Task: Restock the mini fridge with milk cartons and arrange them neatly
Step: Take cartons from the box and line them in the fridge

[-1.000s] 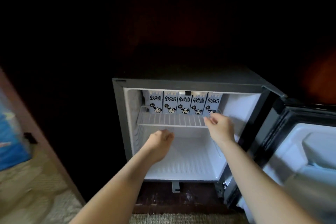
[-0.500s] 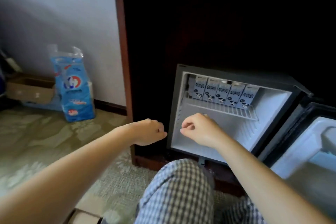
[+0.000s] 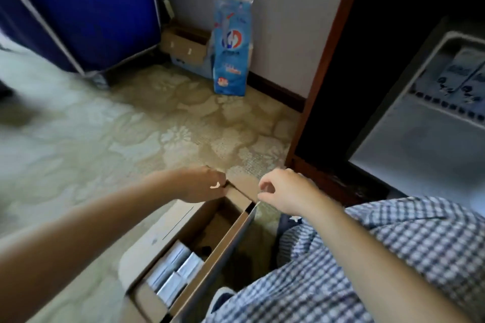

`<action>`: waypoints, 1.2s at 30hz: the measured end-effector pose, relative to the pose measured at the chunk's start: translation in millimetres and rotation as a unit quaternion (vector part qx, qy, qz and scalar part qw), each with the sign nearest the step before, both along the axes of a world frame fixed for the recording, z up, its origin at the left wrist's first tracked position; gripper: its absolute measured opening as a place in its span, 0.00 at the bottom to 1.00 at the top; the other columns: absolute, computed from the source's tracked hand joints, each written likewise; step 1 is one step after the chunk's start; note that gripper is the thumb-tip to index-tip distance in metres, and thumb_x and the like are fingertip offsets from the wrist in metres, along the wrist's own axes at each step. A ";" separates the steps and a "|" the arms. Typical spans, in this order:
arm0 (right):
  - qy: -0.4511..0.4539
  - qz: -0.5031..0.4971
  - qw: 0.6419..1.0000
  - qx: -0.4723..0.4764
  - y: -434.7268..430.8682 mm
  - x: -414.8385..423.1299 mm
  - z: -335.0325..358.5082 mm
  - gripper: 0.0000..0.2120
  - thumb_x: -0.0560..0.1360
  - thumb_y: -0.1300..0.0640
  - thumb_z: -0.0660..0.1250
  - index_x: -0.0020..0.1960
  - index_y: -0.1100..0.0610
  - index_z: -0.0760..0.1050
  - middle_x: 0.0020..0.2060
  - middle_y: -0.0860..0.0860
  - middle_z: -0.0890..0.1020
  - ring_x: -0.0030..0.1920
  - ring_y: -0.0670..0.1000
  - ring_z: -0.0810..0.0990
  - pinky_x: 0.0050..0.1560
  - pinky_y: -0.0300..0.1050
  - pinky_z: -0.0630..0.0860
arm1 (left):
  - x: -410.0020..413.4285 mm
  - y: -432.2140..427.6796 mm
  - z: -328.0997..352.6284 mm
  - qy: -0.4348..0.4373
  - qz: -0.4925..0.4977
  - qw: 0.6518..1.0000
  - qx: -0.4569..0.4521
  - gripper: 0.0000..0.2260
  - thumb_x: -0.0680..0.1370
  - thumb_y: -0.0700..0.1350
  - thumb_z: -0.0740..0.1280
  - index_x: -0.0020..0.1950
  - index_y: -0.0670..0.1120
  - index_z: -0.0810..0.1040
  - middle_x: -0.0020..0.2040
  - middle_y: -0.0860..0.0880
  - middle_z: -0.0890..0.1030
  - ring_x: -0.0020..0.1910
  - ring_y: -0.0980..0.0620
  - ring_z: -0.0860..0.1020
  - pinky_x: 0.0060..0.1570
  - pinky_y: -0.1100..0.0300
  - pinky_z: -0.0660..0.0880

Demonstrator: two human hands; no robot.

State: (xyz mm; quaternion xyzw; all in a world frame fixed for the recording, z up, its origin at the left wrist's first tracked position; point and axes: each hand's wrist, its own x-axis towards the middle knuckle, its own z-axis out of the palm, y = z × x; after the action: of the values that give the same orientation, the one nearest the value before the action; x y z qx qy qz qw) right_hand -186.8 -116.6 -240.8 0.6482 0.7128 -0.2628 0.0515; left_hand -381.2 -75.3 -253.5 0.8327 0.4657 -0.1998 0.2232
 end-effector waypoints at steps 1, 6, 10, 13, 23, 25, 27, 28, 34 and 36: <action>0.010 0.012 1.000 -0.015 -1.7 -10.5 -8.9 0.14 0.77 0.48 0.64 0.60 0.50 0.76 0.57 0.50 0.80 0.57 0.54 0.77 0.57 0.46 0.74 | -13.7 -8.3 -9.1 -0.008 0.017 1.000 -0.008 0.17 0.82 0.52 0.55 0.66 0.46 0.71 0.61 0.48 0.75 0.59 0.48 0.75 0.58 0.57 0.71; 0.064 0.047 0.993 -0.083 -6.3 -55.9 -42.3 0.17 0.76 0.48 0.64 0.64 0.49 0.74 0.60 0.50 0.78 0.60 0.53 0.75 0.62 0.53 0.73 | -64.2 -58.7 -69.7 -0.034 0.100 0.993 -0.049 0.15 0.81 0.50 0.57 0.63 0.45 0.73 0.60 0.46 0.77 0.58 0.48 0.76 0.58 0.55 0.72; 0.092 0.063 0.987 -0.116 -12.4 -78.8 -68.2 0.17 0.76 0.49 0.64 0.63 0.51 0.75 0.58 0.50 0.79 0.58 0.52 0.76 0.60 0.50 0.74 | -87.6 -101.9 -120.0 -0.042 0.190 0.981 0.007 0.19 0.80 0.52 0.58 0.71 0.52 0.66 0.67 0.51 0.72 0.63 0.50 0.73 0.61 0.57 0.72; 0.086 0.079 0.982 -0.146 -18.8 -91.8 -86.9 0.17 0.77 0.50 0.64 0.65 0.52 0.73 0.59 0.50 0.79 0.60 0.52 0.76 0.61 0.49 0.73 | -95.6 -135.7 -144.8 -0.040 0.238 0.970 0.036 0.20 0.79 0.50 0.60 0.71 0.51 0.66 0.67 0.50 0.71 0.64 0.48 0.72 0.61 0.55 0.71; 0.030 0.168 0.970 -0.171 -19.4 -144.3 -117.2 0.22 0.78 0.52 0.63 0.71 0.51 0.65 0.66 0.52 0.74 0.65 0.54 0.72 0.61 0.50 0.72 | -104.3 -185.1 -175.3 -0.022 0.281 0.933 0.225 0.17 0.67 0.47 0.59 0.54 0.49 0.77 0.50 0.51 0.81 0.45 0.48 0.80 0.47 0.58 0.66; -0.008 0.187 0.968 -0.169 -20.1 -153.9 -124.2 0.21 0.78 0.51 0.62 0.70 0.52 0.67 0.66 0.53 0.74 0.64 0.56 0.72 0.59 0.50 0.72 | -102.7 -180.7 -178.2 -0.001 0.284 0.926 0.248 0.13 0.67 0.46 0.67 0.50 0.49 0.79 0.46 0.51 0.81 0.46 0.48 0.79 0.48 0.56 0.63; -0.042 0.199 0.966 -0.163 -20.6 -159.5 -131.2 0.17 0.77 0.49 0.62 0.64 0.54 0.71 0.61 0.54 0.76 0.62 0.57 0.74 0.54 0.50 0.72 | -103.6 -175.2 -179.6 0.007 0.279 0.922 0.269 0.11 0.65 0.47 0.69 0.47 0.49 0.80 0.42 0.51 0.81 0.47 0.49 0.74 0.49 0.55 0.64; -0.053 0.200 0.965 -0.160 -20.4 -161.2 -133.8 0.15 0.77 0.48 0.63 0.60 0.55 0.71 0.59 0.54 0.77 0.60 0.57 0.75 0.51 0.49 0.72 | -105.6 -173.4 -180.9 0.008 0.270 0.921 0.279 0.11 0.65 0.48 0.70 0.46 0.48 0.81 0.41 0.51 0.81 0.48 0.49 0.72 0.50 0.54 0.64; -0.099 0.209 0.966 -0.118 -20.4 -166.1 -146.2 0.17 0.77 0.44 0.62 0.57 0.57 0.71 0.56 0.54 0.79 0.59 0.58 0.76 0.47 0.48 0.70 | -103.5 -160.9 -181.0 0.033 0.274 0.927 0.253 0.20 0.55 0.53 0.80 0.41 0.46 0.81 0.37 0.48 0.80 0.40 0.47 0.80 0.50 0.54 0.63; -0.113 0.213 0.965 -0.108 -23.6 -170.9 -151.6 0.19 0.77 0.43 0.62 0.59 0.57 0.70 0.57 0.54 0.78 0.59 0.57 0.76 0.48 0.48 0.72 | -102.0 -156.7 -180.8 0.032 0.279 0.925 0.254 0.20 0.54 0.55 0.80 0.39 0.47 0.81 0.37 0.49 0.79 0.40 0.47 0.80 0.50 0.54 0.63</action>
State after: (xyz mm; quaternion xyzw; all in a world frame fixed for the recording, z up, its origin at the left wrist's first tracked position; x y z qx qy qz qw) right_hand -357.6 -140.1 -392.5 0.4979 0.7913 -0.2460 0.2559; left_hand -483.2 -232.0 -434.3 0.6909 0.7214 -0.0310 0.0356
